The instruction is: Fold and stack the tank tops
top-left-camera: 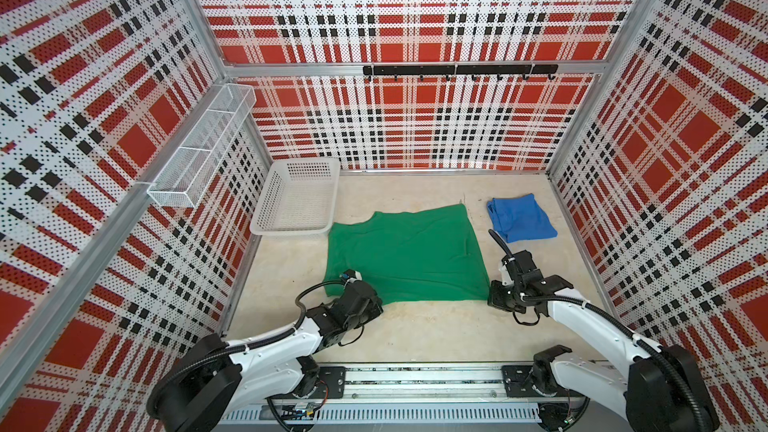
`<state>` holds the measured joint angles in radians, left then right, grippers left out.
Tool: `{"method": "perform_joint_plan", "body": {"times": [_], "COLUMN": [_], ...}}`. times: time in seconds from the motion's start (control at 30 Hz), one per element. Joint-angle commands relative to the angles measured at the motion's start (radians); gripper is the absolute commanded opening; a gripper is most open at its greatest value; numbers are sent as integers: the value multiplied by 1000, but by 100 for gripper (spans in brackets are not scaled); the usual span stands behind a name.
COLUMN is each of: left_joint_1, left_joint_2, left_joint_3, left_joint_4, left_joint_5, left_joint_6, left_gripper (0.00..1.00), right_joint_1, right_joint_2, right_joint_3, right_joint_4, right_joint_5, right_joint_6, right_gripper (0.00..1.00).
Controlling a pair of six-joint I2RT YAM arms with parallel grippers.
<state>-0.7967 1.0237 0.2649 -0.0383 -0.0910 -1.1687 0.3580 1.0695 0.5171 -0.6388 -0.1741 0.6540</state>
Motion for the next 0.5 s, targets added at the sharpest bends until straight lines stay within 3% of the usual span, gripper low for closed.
{"method": "perform_joint_plan", "body": {"times": [0.0, 0.23, 0.47], "left_joint_1": [-19, -19, 42], "left_joint_2": [-60, -100, -66], "left_joint_3": [24, 134, 230], "left_joint_4": [-105, -284, -360], "left_joint_5": [-44, -83, -59], "left_joint_6": [-32, 14, 138], "left_gripper": [0, 0, 0], "right_joint_1": [39, 41, 33], "right_joint_2": [-30, -92, -17], "right_joint_3": [30, 131, 255], "right_joint_4": [-120, -255, -329], "right_joint_5": [23, 35, 72], "right_joint_6": [78, 72, -5], "right_gripper": [0, 0, 0]}}
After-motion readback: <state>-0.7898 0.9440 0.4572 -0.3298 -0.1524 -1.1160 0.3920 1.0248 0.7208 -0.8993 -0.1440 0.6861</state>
